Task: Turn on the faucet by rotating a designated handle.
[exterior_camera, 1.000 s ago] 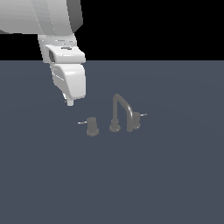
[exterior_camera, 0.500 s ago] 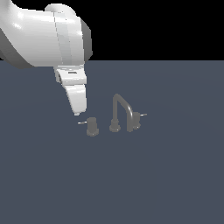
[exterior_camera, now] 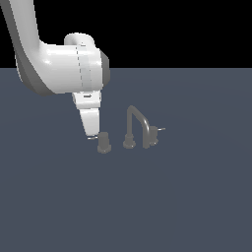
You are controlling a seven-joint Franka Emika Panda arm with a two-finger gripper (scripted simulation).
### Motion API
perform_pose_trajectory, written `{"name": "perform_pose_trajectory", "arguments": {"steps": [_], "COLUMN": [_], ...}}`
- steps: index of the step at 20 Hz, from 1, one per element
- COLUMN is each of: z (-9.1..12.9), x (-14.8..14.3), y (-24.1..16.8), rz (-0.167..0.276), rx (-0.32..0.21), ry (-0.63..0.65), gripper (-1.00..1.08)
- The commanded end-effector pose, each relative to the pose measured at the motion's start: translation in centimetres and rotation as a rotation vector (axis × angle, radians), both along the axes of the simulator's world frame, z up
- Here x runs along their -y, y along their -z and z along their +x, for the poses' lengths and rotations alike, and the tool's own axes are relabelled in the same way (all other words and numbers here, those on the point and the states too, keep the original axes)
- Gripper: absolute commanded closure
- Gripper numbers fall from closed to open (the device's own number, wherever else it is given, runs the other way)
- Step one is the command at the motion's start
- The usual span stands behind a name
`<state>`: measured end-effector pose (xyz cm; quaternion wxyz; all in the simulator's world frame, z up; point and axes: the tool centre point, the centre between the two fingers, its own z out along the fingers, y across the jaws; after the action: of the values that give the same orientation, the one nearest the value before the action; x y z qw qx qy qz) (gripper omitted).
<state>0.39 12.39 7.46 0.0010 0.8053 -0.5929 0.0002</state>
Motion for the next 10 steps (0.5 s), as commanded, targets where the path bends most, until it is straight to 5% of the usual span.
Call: {"name": "perform_pose_trajectory", "arguments": {"steps": [1,10], "z": [0.57,1.06], "x": [0.16,0.33], "y": [0.62,1.14], "rz": [0.0,0.001], "rx": [0.001,0.001], "ry": [0.023,0.043], "gripper": [1.08,1.08]}}
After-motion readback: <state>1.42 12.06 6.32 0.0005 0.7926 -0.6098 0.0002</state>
